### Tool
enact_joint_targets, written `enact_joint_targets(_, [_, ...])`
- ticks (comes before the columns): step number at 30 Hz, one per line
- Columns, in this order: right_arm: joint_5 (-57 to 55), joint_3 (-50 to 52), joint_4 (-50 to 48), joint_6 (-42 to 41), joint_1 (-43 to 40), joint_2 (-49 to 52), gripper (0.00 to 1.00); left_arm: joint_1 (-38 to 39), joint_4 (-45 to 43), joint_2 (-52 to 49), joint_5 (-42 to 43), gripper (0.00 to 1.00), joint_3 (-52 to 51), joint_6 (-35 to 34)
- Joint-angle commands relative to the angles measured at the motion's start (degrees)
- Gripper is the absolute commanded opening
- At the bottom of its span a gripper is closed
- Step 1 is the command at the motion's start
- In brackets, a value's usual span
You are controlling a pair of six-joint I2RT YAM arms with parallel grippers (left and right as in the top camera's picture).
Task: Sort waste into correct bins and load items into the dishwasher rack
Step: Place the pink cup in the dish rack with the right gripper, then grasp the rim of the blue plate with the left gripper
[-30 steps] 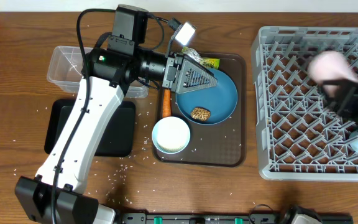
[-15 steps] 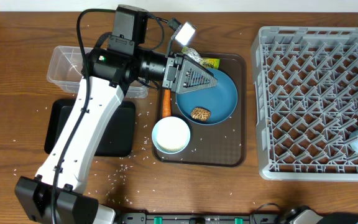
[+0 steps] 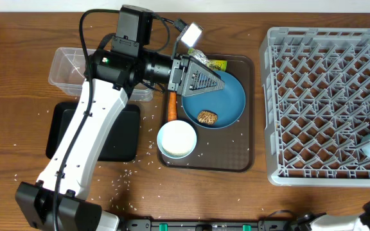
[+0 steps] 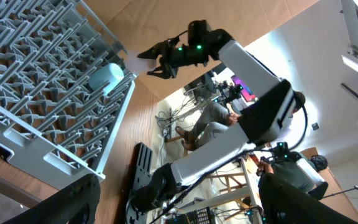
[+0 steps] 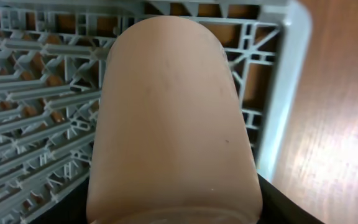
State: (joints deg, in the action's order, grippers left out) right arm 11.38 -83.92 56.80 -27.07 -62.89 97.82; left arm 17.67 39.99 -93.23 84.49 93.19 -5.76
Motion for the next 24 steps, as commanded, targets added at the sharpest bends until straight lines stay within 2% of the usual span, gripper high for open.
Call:
enact_joint_targets(1, [4.1, -0.4, -1.2, -1.2, -0.5, 1.8, 0.65, -0.2, 0.1, 0.1, -0.1, 0.82, -0.3, 0.5])
enact_joint_targets(2, [5.3, -0.4, -1.4, -1.2, -0.5, 2.2, 0.72, -0.2, 0.2, 0.1, -0.1, 0.82, -0.3, 0.5])
enact_joint_targets(5, [9.2, -0.5, -3.2, -1.2, -0.5, 2.1, 0.82, -0.2, 0.2, 0.1, -0.1, 0.82, -0.3, 0.5])
enact_joint_targets(9, [13.6, -1.9, -4.3, -1.1, -0.5, 0.3, 0.88, -0.2, 0.2, 0.1, -1.0, 0.83, -0.3, 0.6])
enact_joint_targets(13, [15.6, -3.6, -4.0, -0.7, -0.3, -2.8, 0.89, -0.2, 0.2, 0.1, -1.9, 0.83, -0.3, 0.6])
enact_joint_targets(19, [14.8, -3.6, -1.5, -0.3, -0.1, -6.2, 0.84, -0.2, 0.2, 0.1, -2.4, 0.83, -0.3, 0.6])
enact_joint_targets(22, [24.6, -3.6, -1.8, 4.3, 0.8, -7.6, 0.84, -0.2, 0.2, 0.1, -4.3, 0.83, -0.3, 0.5])
enact_joint_targets(24, [32.1, -3.6, -3.5, 6.6, 2.1, -9.6, 0.84, 0.0, 0.5, 0.2, -8.7, 0.82, -0.3, 0.6])
